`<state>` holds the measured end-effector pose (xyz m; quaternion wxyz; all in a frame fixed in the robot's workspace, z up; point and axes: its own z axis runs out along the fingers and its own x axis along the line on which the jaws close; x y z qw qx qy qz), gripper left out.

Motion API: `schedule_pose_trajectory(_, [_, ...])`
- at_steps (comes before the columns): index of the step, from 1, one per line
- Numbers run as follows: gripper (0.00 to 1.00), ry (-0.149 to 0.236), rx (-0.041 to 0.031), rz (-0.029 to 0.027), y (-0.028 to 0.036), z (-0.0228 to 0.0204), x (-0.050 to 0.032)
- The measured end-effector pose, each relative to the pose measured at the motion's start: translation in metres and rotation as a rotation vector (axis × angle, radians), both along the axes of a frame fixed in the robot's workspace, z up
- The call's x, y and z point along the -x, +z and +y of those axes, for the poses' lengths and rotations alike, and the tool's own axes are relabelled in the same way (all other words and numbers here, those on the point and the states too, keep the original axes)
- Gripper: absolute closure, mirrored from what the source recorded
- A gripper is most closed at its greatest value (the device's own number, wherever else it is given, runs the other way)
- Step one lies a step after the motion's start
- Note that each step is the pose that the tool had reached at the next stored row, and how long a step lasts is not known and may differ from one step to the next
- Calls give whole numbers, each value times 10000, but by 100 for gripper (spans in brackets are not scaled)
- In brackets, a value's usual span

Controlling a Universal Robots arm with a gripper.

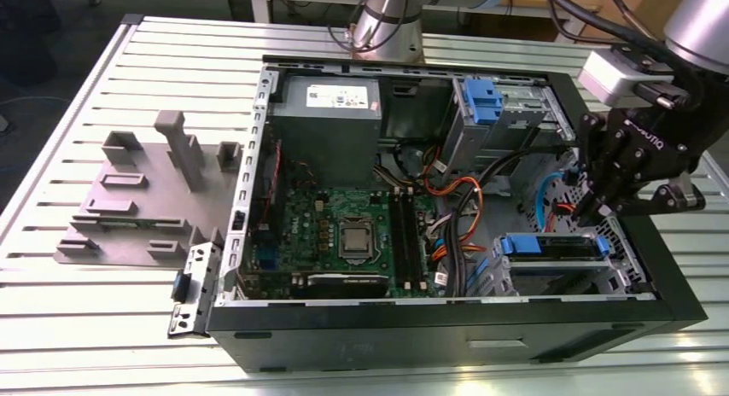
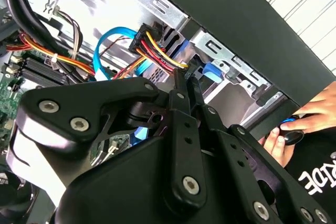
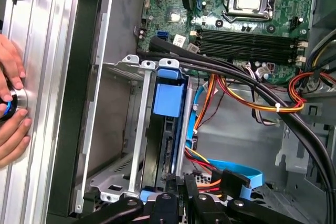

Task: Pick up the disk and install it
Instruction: 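Insert the first disk wire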

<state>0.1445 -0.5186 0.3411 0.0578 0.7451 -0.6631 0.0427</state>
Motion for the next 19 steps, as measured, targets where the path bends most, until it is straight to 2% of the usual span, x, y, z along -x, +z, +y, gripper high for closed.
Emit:
schedule_pose_trajectory(4, [83,-76,-2,-115,18,0,9])
schedule_pose_trajectory(6, [83,-117,-2,-142,19,-1,14])
schedule_pose_trajectory(9, [83,-286,0,-147,19,0,26])
schedule_pose_trajectory(16, [83,-1269,9,-150,9,0,37])
schedule_pose_trajectory(18, [83,-1363,10,-156,8,0,39])
schedule_pose_trajectory(19, [83,-1373,4,-168,5,-16,43])
